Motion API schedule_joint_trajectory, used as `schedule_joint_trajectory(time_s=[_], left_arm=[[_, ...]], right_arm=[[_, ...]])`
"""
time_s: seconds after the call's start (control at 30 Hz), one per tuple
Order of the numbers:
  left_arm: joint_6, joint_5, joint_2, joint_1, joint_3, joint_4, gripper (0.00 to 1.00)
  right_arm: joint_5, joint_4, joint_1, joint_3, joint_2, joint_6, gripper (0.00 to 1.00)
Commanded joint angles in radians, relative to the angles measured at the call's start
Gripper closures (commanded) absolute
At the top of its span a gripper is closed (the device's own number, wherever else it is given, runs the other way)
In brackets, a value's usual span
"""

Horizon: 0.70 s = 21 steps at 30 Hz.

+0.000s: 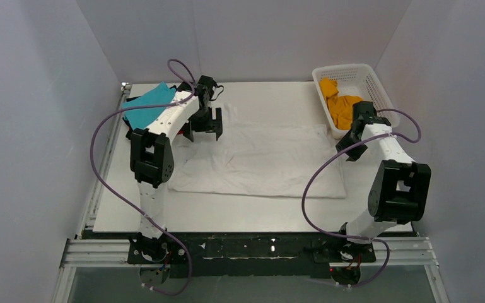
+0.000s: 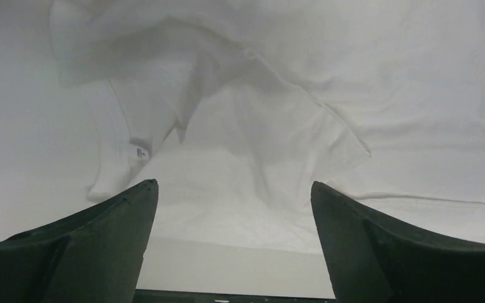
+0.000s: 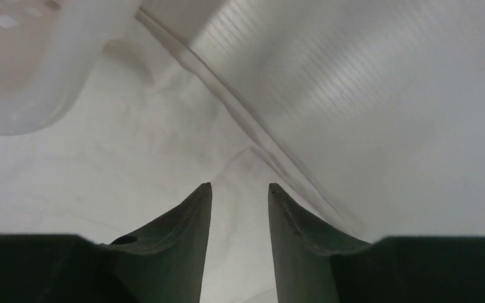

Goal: Fold and stack the t-shirts
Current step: Fold the flattened tshirt in 1/3 of the way

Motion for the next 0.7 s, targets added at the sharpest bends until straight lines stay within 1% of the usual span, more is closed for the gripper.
schedule_joint_trajectory(time_s=[0.0,0.07,0.13,0.2,0.27,0.37,0.4,0.43,0.57,0.6,0.67], left_arm=[[-0.012,-0.043,-0.024,0.015,0.133,-0.230,0.02],[-0.040,-0.030,-0.078,0.015,0.095,-0.225,0.02],[-0.074,0.000,-0.151,0.015,0.028,-0.213,0.02],[-0.104,0.062,-0.231,0.015,-0.077,-0.168,0.02],[-0.134,0.161,-0.316,0.014,-0.217,-0.072,0.02],[-0.183,0.262,-0.380,0.014,-0.409,0.086,0.02],[-0.195,0.274,-0.377,0.015,-0.445,0.118,0.02],[-0.201,0.279,-0.358,0.015,-0.461,0.137,0.02],[-0.210,0.301,-0.223,0.018,-0.429,0.122,0.02],[-0.212,0.324,-0.191,0.020,-0.410,0.107,0.02],[-0.225,0.333,-0.161,0.020,-0.426,0.112,0.02]], right_arm=[[0.051,-0.098,-0.006,0.115,-0.014,0.003,0.49],[0.068,-0.112,-0.006,0.120,-0.049,-0.002,0.36],[0.102,-0.134,-0.006,0.120,-0.091,-0.011,0.30],[0.093,-0.129,-0.006,0.091,-0.146,-0.027,0.28],[-0.002,-0.067,0.004,0.020,-0.215,-0.066,0.20],[-0.195,0.108,0.055,-0.109,-0.291,-0.101,0.18],[-0.268,0.161,0.086,-0.140,-0.291,-0.098,0.17],[-0.293,0.200,0.125,-0.156,-0.279,-0.107,0.17],[-0.268,0.286,0.273,-0.118,-0.125,-0.163,0.15],[-0.278,0.305,0.295,-0.108,-0.093,-0.172,0.15],[-0.284,0.346,0.323,-0.110,-0.037,-0.169,0.15]])
